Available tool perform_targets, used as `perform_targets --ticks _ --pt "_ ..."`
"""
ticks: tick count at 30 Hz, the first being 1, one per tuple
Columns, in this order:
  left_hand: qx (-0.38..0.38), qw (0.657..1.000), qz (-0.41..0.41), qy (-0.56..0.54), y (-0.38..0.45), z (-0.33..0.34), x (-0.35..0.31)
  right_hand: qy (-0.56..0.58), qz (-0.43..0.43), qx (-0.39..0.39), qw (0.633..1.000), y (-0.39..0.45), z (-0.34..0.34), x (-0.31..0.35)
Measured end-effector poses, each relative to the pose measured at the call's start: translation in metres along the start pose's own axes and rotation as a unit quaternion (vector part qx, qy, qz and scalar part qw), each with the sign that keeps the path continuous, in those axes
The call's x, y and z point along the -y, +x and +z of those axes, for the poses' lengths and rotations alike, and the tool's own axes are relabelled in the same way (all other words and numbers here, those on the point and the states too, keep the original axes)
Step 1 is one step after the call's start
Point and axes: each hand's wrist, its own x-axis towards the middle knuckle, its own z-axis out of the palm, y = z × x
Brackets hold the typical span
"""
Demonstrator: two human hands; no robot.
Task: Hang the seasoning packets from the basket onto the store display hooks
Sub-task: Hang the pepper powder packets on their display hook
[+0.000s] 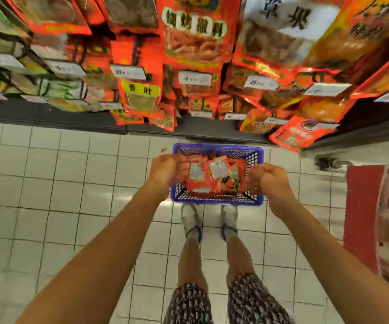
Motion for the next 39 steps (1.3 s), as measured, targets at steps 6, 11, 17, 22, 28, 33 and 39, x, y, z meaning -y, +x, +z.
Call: perform_targets --ticks 6,11,17,22,28,33,39 --pt "-0.042 0.99 -0.128 -0.036 0.101 0.015 0.099 -0.065 0.104 0.053 0.991 0.098 0.023 -0.132" --pt "-0.022 0.987 -0.158 -0.016 0.2 0.031 0.173 -0.236 0.101 0.094 0.962 0.199 0.04 -0.227" --pt "0.046 0.977 -0.163 0.13 0.308 0.041 0.265 -0.606 -0.064 0.148 0.779 0.318 0.08 -0.319" --pt "0.042 0.957 -0.13 0.256 0.369 0.041 0.328 -0.682 -0.186 0.188 0.682 0.41 0.123 -0.366" --pt "0.029 0.967 -0.122 0.222 0.404 0.042 0.361 -0.728 -0.194 0.166 0.636 0.465 0.162 -0.401" --pt "0.044 0.955 -0.088 0.279 0.403 0.047 0.359 -0.576 -0.231 0.171 0.765 0.449 0.15 -0.387" --pt "0.095 0.971 0.002 0.217 0.394 0.056 0.339 -0.16 0.048 0.291 0.942 0.381 0.155 -0.334"
